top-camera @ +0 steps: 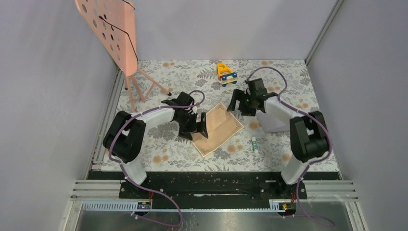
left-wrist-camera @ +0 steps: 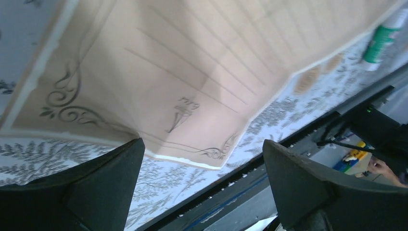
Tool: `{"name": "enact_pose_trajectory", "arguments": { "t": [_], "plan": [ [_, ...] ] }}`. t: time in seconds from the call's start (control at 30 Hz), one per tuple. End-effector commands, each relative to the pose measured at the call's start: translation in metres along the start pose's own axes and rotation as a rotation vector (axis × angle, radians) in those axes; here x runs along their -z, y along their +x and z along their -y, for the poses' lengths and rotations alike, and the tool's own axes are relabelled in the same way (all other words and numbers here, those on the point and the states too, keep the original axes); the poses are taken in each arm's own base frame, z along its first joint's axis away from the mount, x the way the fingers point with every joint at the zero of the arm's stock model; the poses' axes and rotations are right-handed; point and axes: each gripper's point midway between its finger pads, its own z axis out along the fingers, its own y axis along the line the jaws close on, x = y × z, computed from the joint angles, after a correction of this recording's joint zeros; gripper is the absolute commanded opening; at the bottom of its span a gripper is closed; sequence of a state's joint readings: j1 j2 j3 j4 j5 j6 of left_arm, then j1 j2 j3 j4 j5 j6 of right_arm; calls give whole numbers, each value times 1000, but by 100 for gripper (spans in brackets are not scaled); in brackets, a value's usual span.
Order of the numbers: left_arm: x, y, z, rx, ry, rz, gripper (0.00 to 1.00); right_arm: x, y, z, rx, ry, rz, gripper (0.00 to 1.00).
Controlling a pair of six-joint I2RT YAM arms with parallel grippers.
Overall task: Place the letter into the envelope and seal it
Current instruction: Fold the letter at the center of the board.
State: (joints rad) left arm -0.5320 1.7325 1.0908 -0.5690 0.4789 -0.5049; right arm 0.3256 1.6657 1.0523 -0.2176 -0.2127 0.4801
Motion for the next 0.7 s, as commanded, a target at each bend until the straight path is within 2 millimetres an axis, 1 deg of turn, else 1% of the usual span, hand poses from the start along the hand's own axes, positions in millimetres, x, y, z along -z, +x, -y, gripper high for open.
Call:
{"name": "enact_pose_trajectory", "arguments": {
  "t": [0.0,0.07,0.13,0.27,0.3,0.37,0.47,0.6,0.63,0.67],
  "plan": [
    [-6,-6,-16,-7,-50,22,97,-15,-2,-32,48,-185,-156,92],
    [-9,-9,-16,0,-53,13,97,-24,5,-38,17,-230,-210,91],
    [-11,-12,-19,6,-69,12,97,-29,9,-41,-4,-264,-217,89],
    [-16,-16,-19,21,-63,10,97,-24,12,-44,-2,-291,-204,85],
    [-17,-16,-18,21,-59,7,97,-23,13,-44,-1,-293,-206,82],
    [-17,-18,-18,19,-59,8,97,-20,16,-43,1,-296,-207,75],
    [-15,-21,-17,18,-61,18,97,-15,19,-41,-7,-283,-194,60],
    [-14,-25,-13,12,-53,26,97,-7,28,-27,-26,-227,-154,46],
    [-14,-25,-13,14,-50,24,97,-5,31,-22,-30,-206,-144,41],
    [-14,-26,-11,10,-45,24,97,-2,33,-18,-31,-187,-130,32]
  ]
}}
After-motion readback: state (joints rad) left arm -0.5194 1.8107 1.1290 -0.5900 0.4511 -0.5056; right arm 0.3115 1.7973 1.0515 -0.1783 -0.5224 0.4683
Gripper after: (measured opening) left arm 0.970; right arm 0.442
